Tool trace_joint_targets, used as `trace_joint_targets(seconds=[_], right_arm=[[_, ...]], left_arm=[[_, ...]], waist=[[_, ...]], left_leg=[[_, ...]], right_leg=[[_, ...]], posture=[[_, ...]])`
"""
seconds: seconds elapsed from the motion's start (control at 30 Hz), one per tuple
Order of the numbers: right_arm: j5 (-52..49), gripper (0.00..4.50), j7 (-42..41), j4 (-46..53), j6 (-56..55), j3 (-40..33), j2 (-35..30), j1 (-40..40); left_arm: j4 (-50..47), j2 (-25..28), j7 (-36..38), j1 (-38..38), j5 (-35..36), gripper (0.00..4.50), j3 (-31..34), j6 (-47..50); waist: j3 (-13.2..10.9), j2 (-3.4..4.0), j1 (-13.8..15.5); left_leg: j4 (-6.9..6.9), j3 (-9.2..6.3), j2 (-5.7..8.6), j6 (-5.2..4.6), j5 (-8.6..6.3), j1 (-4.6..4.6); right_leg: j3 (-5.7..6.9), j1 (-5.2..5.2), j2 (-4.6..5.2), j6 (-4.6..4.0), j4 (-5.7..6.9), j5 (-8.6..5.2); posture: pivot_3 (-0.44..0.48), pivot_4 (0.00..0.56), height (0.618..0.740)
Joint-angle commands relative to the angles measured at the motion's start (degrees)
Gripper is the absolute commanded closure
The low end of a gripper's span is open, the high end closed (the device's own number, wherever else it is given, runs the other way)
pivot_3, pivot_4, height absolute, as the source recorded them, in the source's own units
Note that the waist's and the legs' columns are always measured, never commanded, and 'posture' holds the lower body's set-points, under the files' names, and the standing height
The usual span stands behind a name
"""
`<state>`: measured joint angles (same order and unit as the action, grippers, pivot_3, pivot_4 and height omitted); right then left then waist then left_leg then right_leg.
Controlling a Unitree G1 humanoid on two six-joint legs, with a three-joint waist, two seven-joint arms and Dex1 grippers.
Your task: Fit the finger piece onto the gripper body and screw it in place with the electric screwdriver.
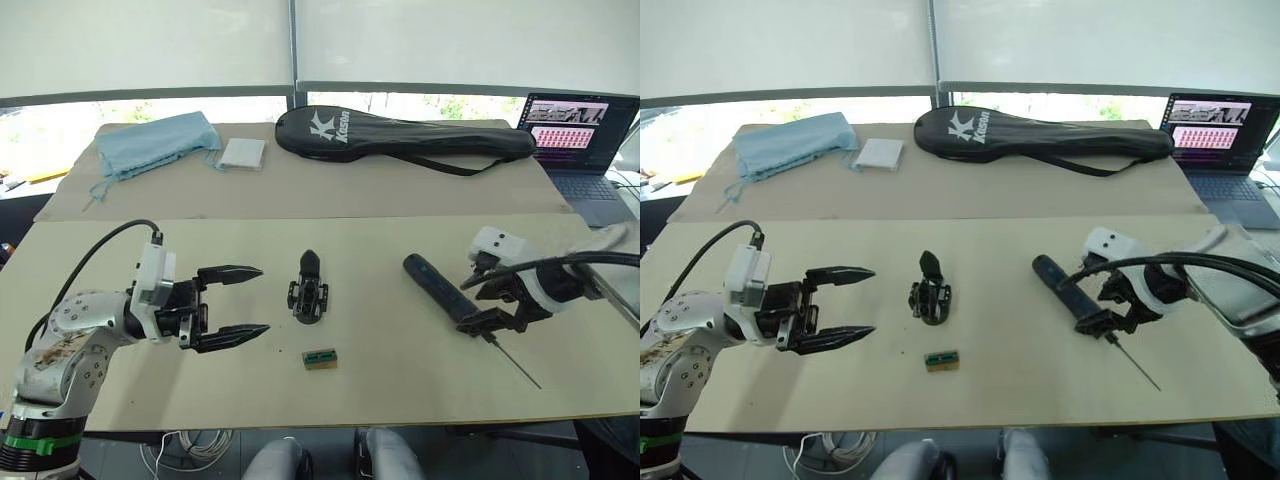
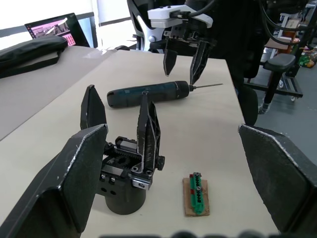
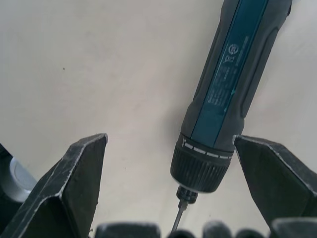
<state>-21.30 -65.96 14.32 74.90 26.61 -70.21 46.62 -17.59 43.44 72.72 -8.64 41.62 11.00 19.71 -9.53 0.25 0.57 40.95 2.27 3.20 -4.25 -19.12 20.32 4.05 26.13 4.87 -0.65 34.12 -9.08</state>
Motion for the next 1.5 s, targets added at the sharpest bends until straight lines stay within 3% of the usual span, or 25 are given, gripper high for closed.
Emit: trace_joint_targets(seconds=[0.03,0.2,0.7,1.33,1.5], right_arm=[[3.9,0.02,-1.0,-4.0,0.3,5.3,0.9,4.6],[9.0,0.02,-3.0,-9.6,-2.8,12.3,2.6,8.0],[16.8,0.02,-7.9,-21.2,-6.7,19.6,10.4,13.3],[19.4,0.02,-8.6,-22.7,-6.1,18.2,11.9,9.3],[20.4,1.46,-8.3,-23.5,-7.1,18.2,12.6,9.0]], left_arm=[[-2.8,-0.2,-0.1,-0.6,0.2,0.0,-0.4,-1.0],[-3.5,-0.5,-0.5,-0.6,0.1,0.0,-1.1,-1.1],[-4.8,-1.8,-2.6,0.0,0.5,0.0,-1.5,-1.1],[-5.1,-1.8,-3.2,1.5,0.5,0.0,-1.1,-1.9],[-5.1,-1.8,-3.0,1.4,0.4,0.0,-1.4,-1.9]], waist=[[0.0,-0.06,0.1],[0.0,-0.08,0.0],[0.0,-0.08,0.0],[0.0,-0.09,-0.1],[0.1,-0.24,-0.2]], left_leg=[[0.0,0.0,0.0,0.0,0.0,0.01],[-0.01,0.0,0.01,0.0,0.0,0.04],[0.01,-0.01,0.02,0.01,0.0,0.03],[0.02,-0.01,0.02,0.02,0.01,0.02],[0.03,-0.01,0.01,0.03,0.01,0.0]], right_leg=[[0.01,0.0,0.01,0.0,-0.01,0.0],[0.03,0.03,0.02,-0.01,0.0,0.01],[0.1,0.03,0.03,-0.04,0.02,0.03],[0.13,0.01,0.03,-0.04,0.03,0.03],[0.13,-0.01,0.02,-0.04,0.04,0.03]], posture=[[0.0,0.15,0.74],[0.0,0.15,0.74],[0.0,0.15,0.74],[0.0,0.15,0.74],[0.0,0.15,0.74]])
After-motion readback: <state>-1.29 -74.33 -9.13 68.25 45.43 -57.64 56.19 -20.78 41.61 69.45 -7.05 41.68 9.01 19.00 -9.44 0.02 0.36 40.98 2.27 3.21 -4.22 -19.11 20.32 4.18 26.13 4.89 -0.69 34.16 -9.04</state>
